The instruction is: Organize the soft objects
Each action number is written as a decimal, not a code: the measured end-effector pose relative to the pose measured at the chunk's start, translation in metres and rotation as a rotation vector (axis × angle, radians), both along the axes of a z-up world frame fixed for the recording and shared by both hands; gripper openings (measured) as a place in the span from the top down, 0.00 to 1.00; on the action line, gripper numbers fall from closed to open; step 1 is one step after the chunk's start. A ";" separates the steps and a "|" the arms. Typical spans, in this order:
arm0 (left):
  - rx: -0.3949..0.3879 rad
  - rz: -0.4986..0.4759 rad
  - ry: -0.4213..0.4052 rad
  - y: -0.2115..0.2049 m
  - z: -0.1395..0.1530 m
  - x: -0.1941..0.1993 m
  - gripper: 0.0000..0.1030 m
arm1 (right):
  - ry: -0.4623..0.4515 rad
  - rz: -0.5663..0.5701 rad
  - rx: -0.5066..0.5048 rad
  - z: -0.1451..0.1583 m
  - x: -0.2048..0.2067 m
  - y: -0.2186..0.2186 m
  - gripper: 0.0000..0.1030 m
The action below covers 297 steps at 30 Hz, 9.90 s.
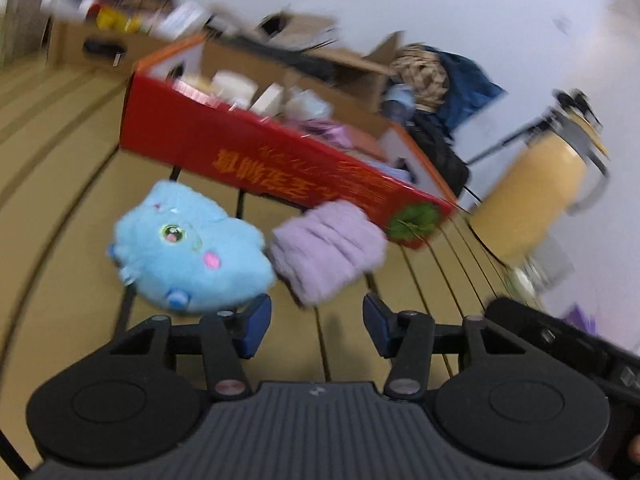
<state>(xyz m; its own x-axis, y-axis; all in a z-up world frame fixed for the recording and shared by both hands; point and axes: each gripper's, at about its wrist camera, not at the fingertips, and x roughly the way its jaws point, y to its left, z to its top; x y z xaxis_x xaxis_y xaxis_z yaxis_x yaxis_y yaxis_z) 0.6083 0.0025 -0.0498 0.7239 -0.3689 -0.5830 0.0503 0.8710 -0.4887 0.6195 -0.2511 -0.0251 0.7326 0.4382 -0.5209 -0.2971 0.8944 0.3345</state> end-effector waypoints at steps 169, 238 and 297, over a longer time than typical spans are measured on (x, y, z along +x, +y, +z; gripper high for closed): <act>-0.125 -0.007 -0.076 0.097 0.016 -0.006 0.61 | 0.087 0.195 0.186 -0.024 0.046 0.105 0.69; 0.293 -0.036 -0.106 0.100 0.089 0.202 0.65 | 0.174 0.086 0.043 0.010 0.246 0.143 0.82; 0.511 0.248 -0.563 0.019 0.092 -0.585 0.00 | -0.318 -0.115 -0.182 0.060 -0.566 0.024 0.00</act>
<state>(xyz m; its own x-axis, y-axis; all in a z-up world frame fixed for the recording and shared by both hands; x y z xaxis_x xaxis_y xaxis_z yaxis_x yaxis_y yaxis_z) 0.0234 0.0211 0.0423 0.9857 0.0555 -0.1593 -0.0538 0.9984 0.0153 0.0536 -0.2273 0.0349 0.9093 0.2647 -0.3212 -0.2546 0.9642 0.0740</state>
